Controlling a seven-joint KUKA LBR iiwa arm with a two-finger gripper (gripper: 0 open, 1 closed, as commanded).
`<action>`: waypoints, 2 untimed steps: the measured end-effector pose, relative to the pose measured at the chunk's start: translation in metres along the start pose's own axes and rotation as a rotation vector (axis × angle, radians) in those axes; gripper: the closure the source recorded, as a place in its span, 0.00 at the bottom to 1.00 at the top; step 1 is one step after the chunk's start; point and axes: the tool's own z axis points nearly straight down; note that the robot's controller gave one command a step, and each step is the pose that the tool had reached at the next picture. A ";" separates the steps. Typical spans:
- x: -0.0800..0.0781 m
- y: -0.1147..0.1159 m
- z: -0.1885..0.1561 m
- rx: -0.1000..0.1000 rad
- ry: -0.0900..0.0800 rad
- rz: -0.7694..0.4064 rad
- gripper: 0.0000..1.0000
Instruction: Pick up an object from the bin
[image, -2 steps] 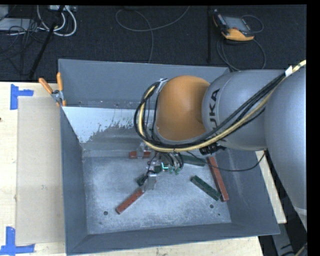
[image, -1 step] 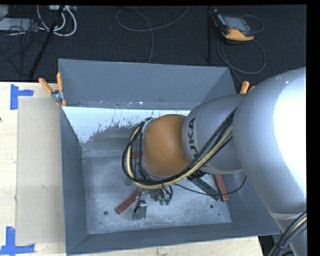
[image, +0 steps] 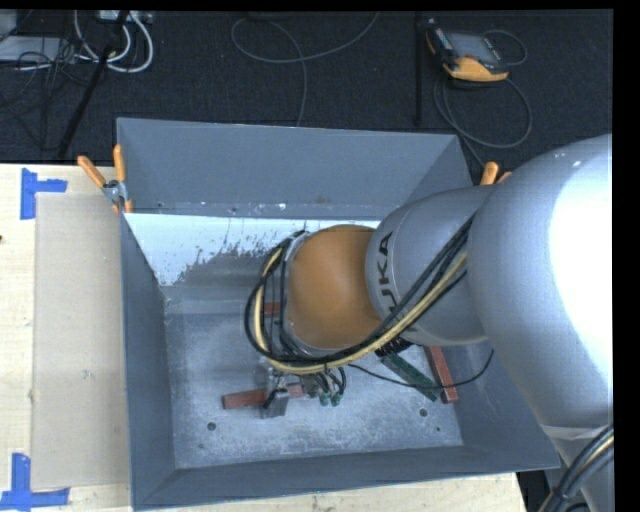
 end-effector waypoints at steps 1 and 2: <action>0.007 0.028 -0.114 0.000 -0.009 -0.221 1.00; 0.008 0.039 -0.198 0.000 -0.012 -0.228 1.00</action>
Offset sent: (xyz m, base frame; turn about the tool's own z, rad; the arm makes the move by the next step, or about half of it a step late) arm -0.0113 0.0262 0.1113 -0.2222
